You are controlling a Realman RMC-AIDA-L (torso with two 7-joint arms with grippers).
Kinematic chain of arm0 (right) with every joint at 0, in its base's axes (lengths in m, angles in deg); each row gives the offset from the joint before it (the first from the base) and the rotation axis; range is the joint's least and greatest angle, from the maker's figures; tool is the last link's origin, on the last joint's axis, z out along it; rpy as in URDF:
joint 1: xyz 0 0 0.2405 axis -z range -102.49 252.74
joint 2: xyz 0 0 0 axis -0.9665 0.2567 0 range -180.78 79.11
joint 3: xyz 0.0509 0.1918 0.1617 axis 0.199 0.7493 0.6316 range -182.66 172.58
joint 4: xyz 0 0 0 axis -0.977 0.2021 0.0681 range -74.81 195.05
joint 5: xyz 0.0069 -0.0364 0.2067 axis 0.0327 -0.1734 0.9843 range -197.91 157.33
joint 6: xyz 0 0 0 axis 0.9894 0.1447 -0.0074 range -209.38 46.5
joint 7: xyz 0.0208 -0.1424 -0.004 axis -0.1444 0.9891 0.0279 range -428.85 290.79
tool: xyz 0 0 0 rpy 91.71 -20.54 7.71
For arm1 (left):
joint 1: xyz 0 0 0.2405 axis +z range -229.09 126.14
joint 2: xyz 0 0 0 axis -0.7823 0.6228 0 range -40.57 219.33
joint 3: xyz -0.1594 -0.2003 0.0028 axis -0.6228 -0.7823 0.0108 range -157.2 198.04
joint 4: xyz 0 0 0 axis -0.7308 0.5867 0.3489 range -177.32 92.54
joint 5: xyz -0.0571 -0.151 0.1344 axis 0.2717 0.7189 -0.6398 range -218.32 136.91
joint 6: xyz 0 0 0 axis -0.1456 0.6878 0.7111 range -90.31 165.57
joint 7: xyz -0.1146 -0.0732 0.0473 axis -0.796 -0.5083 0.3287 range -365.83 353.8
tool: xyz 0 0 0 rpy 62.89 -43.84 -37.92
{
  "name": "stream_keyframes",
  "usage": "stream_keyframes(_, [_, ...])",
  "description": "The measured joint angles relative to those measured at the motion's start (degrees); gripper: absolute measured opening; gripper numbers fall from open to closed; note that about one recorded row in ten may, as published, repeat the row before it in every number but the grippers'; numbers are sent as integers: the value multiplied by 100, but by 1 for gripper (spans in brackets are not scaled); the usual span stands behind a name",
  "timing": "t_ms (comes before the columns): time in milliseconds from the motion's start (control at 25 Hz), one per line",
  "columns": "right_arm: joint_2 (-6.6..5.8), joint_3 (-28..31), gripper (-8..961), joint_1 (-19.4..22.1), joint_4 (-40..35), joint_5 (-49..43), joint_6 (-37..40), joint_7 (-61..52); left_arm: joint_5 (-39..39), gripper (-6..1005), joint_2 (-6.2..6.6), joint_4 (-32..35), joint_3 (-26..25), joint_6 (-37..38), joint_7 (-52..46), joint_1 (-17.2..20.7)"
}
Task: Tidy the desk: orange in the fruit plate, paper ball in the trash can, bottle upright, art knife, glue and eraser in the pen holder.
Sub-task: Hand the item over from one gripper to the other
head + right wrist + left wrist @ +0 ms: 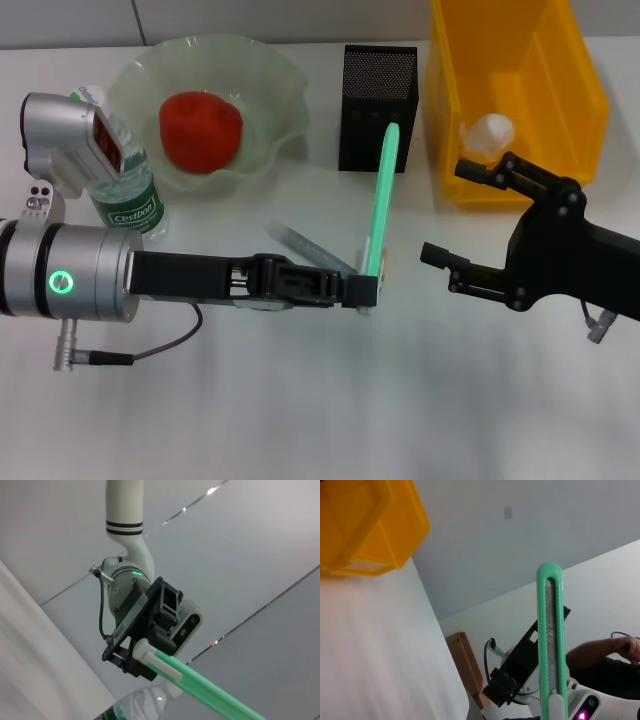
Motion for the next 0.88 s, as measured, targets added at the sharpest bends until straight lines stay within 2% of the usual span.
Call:
stream_keyframes(360, [2, -14, 785, -71, 96, 0, 127, 694, -11, 191, -73, -15, 9, 64, -7, 36])
stream_keyframes(880, [20, -35, 785, -170, 309, -45, -5, 1896, -15, 191, -68, -44, 9, 31, -360, 55])
